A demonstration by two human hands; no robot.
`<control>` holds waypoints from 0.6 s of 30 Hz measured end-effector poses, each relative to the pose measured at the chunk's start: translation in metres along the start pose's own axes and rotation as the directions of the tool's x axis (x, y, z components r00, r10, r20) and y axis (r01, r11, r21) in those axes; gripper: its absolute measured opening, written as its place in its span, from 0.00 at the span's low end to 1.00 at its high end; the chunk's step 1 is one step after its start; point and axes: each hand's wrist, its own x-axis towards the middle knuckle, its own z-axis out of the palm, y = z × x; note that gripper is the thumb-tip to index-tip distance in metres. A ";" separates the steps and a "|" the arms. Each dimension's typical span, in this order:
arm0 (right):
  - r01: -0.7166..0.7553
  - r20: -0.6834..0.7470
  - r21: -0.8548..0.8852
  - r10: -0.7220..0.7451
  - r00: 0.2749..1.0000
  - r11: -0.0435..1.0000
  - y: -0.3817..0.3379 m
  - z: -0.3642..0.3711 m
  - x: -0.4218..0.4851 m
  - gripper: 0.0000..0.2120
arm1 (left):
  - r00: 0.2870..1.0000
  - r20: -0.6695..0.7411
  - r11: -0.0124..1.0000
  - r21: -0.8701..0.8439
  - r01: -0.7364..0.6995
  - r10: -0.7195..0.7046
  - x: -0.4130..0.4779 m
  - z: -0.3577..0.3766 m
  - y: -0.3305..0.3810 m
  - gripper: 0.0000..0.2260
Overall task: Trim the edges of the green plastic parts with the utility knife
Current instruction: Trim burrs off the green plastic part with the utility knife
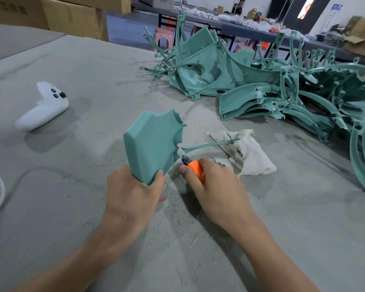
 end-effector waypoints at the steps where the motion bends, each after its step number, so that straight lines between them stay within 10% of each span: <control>1: 0.000 -0.002 0.004 0.000 1.000 1.000 0.000 0.000 0.000 0.24 | 1.000 -0.001 1.000 -0.002 -0.005 0.005 0.000 0.000 0.000 0.05; 18: -0.009 -0.020 0.067 0.011 1.000 0.998 0.000 -0.001 0.001 0.23 | 0.989 -0.067 0.984 0.124 -0.125 0.134 0.000 0.001 -0.003 0.13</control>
